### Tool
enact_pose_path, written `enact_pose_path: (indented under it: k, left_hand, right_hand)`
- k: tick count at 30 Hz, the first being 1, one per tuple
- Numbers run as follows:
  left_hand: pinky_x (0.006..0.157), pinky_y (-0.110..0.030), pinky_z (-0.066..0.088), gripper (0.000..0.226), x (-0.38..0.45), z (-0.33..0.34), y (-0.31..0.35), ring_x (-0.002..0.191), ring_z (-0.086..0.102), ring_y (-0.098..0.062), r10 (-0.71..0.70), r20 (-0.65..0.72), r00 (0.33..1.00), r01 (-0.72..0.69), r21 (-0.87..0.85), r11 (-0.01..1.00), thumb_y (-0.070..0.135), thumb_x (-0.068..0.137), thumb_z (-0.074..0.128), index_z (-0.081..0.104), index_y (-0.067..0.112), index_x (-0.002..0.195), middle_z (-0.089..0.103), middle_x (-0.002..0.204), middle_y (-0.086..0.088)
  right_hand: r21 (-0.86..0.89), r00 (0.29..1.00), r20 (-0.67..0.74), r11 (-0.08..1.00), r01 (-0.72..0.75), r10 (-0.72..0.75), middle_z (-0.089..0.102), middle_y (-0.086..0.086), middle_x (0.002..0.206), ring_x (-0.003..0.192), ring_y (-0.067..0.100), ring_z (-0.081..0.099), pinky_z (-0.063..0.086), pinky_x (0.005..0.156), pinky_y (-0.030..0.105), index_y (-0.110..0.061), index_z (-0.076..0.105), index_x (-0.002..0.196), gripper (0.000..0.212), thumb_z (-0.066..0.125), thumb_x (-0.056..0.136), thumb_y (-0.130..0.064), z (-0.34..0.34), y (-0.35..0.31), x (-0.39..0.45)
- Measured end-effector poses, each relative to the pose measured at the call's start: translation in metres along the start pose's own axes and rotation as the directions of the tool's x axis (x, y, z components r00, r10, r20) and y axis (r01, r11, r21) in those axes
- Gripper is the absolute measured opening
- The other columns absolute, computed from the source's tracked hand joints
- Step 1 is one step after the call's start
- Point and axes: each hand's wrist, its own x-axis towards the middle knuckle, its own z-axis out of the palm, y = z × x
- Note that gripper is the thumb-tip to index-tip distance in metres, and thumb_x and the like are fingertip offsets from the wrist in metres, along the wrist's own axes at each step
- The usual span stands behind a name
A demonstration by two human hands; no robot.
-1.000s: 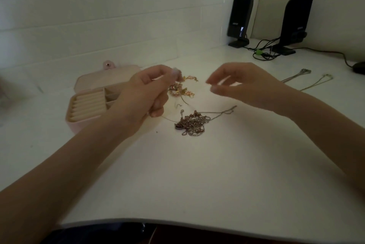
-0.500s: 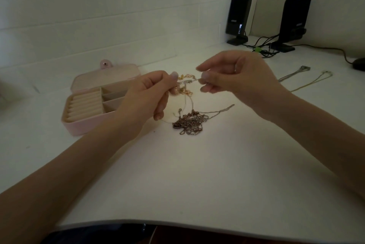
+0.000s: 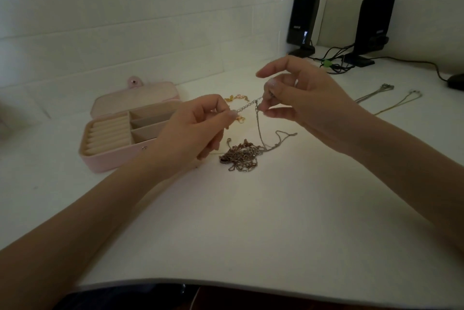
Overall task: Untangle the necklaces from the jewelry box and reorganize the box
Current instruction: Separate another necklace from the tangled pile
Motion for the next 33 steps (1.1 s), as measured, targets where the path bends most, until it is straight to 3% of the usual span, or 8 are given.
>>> enact_pose_path:
  k: [10,14,17,21,23,27,29,33]
  left_hand:
    - [0.036,-0.015,0.015,0.037,0.003,-0.003,0.005,0.032,0.02,-0.008,-0.019,-0.087,0.996,-0.001,-0.227,0.974,0.022,0.099,0.043,0.058,0.013,0.066,0.032,0.034,0.004]
    - [0.038,-0.017,0.012,0.031,0.002,-0.005,0.008,0.034,0.016,-0.007,-0.102,-0.005,0.995,0.095,-0.316,0.944,0.039,0.086,0.052,0.058,0.013,0.069,0.023,0.037,0.006]
    - [0.04,-0.018,0.01,0.028,0.0,-0.008,0.01,0.036,0.014,-0.007,-0.142,0.067,0.988,0.155,-0.278,0.948,0.043,0.075,0.058,0.062,0.015,0.071,0.02,0.04,0.008]
    - [0.039,-0.018,0.013,0.035,-0.003,-0.009,0.008,0.037,0.016,-0.009,-0.098,0.085,0.991,0.086,0.142,0.986,0.046,0.066,0.067,0.068,0.012,0.074,0.028,0.037,0.011]
    - [0.038,-0.016,0.015,0.035,-0.004,-0.007,0.007,0.038,0.015,-0.008,-0.119,0.096,0.988,0.095,0.223,0.97,0.045,0.064,0.07,0.07,0.013,0.076,0.027,0.038,0.009]
    - [0.038,-0.015,0.015,0.019,-0.004,-0.006,0.006,0.038,0.015,-0.008,-0.134,0.119,0.984,0.103,0.235,0.967,0.034,0.076,0.07,0.073,0.015,0.074,0.025,0.039,0.009]
    - [0.038,-0.016,0.016,0.026,-0.003,-0.006,0.005,0.037,0.017,-0.012,-0.109,0.107,0.988,0.085,0.206,0.975,0.037,0.081,0.064,0.073,0.014,0.071,0.025,0.038,0.006]
    - [0.037,-0.014,0.022,0.043,0.003,-0.012,0.004,0.031,0.028,-0.015,-0.059,-0.097,0.994,0.058,-0.015,0.998,0.036,0.094,0.05,0.062,0.017,0.057,0.031,0.036,0.001]
  right_hand:
    - [-0.236,0.969,0.218,0.969,-0.067,0.12,0.064,-0.001,0.072,0.068,0.008,0.062,0.056,0.076,0.019,-0.008,0.069,0.112,0.023,0.057,0.093,-0.008,0.009,0.008,-0.003]
    - [-0.243,0.955,0.271,0.969,-0.054,0.121,0.07,0.014,0.083,0.068,0.01,0.062,0.054,0.071,0.016,-0.009,0.073,0.098,0.014,0.063,0.088,-0.01,0.011,0.009,-0.004]
    - [-0.241,0.96,0.25,0.969,-0.063,0.125,0.069,0.01,0.076,0.068,0.011,0.062,0.056,0.073,0.019,-0.008,0.072,0.093,0.01,0.064,0.088,-0.011,0.011,0.01,-0.003]
    - [-0.144,0.982,0.152,0.986,-0.087,0.109,0.064,0.002,0.071,0.067,0.012,0.061,0.057,0.074,0.023,-0.001,0.068,0.094,0.012,0.06,0.091,-0.01,0.003,0.005,0.001]
    - [-0.084,0.987,0.127,0.993,-0.085,0.095,0.063,0.003,0.073,0.069,0.012,0.06,0.057,0.073,0.022,-0.001,0.065,0.091,0.013,0.055,0.094,-0.009,0.0,0.002,0.001]
    - [0.031,0.985,0.138,0.994,-0.108,0.102,0.066,0.005,0.08,0.079,0.015,0.063,0.057,0.078,0.027,-0.008,0.059,0.081,0.016,0.051,0.095,-0.009,0.0,0.002,0.002]
    - [0.11,0.985,0.133,0.986,-0.125,0.11,0.067,0.006,0.085,0.084,0.017,0.065,0.057,0.081,0.03,-0.01,0.056,0.075,0.022,0.048,0.095,-0.008,0.0,0.002,0.003]
    - [0.232,0.986,0.08,0.959,-0.16,0.145,0.066,0.004,0.078,0.082,0.017,0.065,0.058,0.079,0.031,-0.013,0.046,0.061,0.035,0.042,0.096,-0.014,-0.006,-0.002,0.003]
